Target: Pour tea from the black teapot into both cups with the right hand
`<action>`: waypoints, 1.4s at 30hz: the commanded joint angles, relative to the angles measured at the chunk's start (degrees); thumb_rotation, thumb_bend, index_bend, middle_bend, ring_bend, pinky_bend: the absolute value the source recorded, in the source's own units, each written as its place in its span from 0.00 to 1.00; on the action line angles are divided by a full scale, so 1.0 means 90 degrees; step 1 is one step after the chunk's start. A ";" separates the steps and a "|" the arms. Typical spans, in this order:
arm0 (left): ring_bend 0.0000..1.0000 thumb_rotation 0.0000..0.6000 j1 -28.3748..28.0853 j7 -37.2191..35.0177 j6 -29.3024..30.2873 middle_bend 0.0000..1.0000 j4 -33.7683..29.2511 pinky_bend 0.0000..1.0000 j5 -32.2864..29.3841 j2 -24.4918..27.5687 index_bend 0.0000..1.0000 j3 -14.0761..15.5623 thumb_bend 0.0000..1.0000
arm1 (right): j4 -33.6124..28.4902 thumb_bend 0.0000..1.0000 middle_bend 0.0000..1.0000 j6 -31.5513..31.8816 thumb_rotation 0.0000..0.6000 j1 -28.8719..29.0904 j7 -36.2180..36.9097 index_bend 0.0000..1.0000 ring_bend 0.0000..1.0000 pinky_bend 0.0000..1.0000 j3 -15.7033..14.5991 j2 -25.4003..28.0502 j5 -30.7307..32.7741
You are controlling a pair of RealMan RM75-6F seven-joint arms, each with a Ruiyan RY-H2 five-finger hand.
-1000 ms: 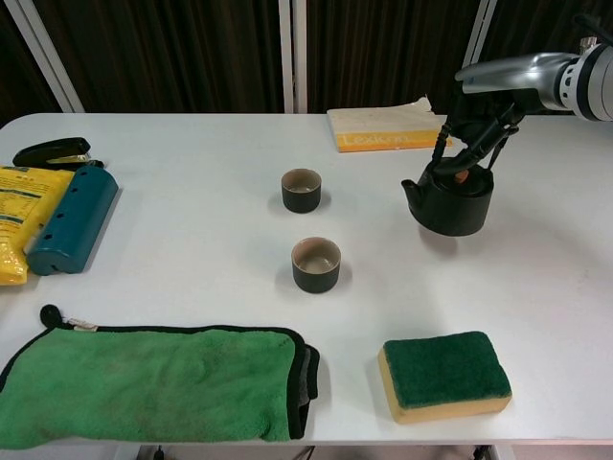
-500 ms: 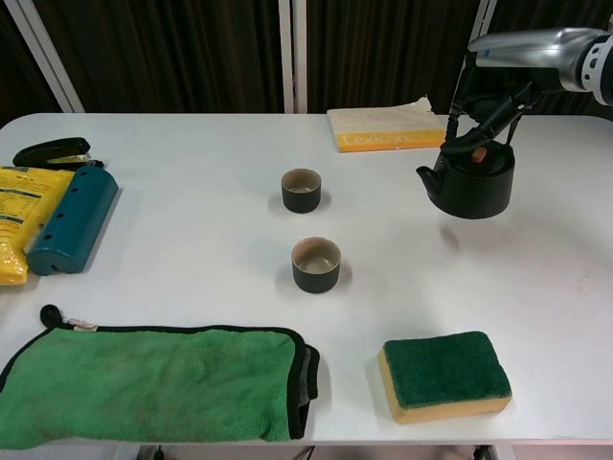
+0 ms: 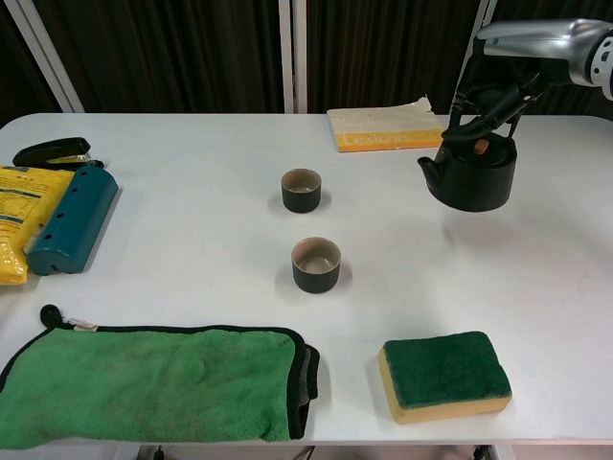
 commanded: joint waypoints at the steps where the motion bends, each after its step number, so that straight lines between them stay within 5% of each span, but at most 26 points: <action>1: 0.09 1.00 -0.0005 0.0002 -0.0003 0.11 -0.0003 0.22 0.0000 -0.0002 0.20 -0.0002 0.07 | 0.0026 0.20 1.00 -0.0009 0.77 -0.0075 0.0125 1.00 1.00 0.65 0.0041 0.0013 -0.0143; 7: 0.09 1.00 -0.0018 0.0024 -0.0002 0.11 -0.0016 0.22 0.0014 -0.0003 0.20 -0.0003 0.07 | 0.0069 0.21 1.00 0.0047 0.79 -0.0196 0.0311 1.00 1.00 0.67 0.0110 -0.0008 -0.0384; 15: 0.09 1.00 -0.0014 0.0038 -0.0014 0.11 -0.0001 0.22 -0.0002 -0.0020 0.20 0.0009 0.07 | 0.0149 0.24 1.00 0.0081 0.99 -0.0312 0.0533 1.00 1.00 0.69 0.0183 -0.0069 -0.0672; 30: 0.09 1.00 -0.0025 0.0077 -0.0038 0.11 0.0000 0.22 -0.0011 -0.0029 0.20 0.0019 0.07 | 0.0226 0.15 1.00 0.0163 1.00 -0.0465 0.0679 1.00 1.00 0.70 0.0268 -0.0107 -0.0999; 42: 0.09 1.00 -0.0046 0.0091 -0.0066 0.11 -0.0015 0.22 -0.0016 -0.0029 0.20 0.0020 0.07 | 0.0256 0.08 1.00 0.0258 0.75 -0.0585 0.0746 1.00 1.00 0.71 0.0349 -0.0189 -0.1031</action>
